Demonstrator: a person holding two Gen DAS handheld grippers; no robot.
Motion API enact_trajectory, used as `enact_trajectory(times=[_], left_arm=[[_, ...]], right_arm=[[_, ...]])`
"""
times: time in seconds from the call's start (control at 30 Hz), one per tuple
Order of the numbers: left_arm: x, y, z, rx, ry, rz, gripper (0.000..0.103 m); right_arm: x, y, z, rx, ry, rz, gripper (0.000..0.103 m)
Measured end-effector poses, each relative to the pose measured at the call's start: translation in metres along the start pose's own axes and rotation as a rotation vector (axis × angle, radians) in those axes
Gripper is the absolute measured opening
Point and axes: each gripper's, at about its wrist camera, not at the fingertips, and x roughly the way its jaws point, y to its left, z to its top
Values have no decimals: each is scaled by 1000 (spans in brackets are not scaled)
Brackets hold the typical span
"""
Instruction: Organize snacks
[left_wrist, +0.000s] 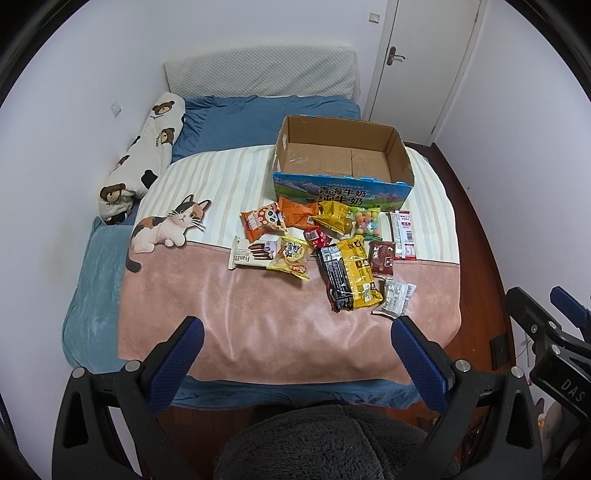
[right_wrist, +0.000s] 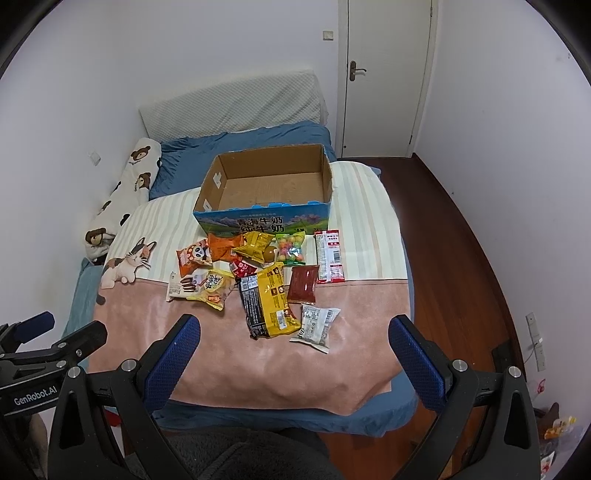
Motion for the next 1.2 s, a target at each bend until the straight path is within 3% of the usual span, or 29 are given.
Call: enact_trajectory(times=[0.17,0.27,0.4,0.73,0.97,1.1,1.2], left_arm=[[13,1,5,-22,-3,-4,103],[42,2,11,-43,11,9,103],[101,-5,21,-76,91,2,103],[289,-42,36,-193,448,-128,103],[397,-71,26,-257,610,-171,103],[425,-85,20,-266,619,-174,102],[428,-88,16,-249,547,-124,89]], right_arm=[[12,-8,-1,40,-1,21,103],[37,-19,0,67,13,20,103],[87,-33,1,111,54,0,103],[236,-96,-11,250,217,-23,103],[307,-125,-16,281,296,-20,103],[326,-126,-21,268,339,-27,103],[337,-122,-25,251,367,-17,103]])
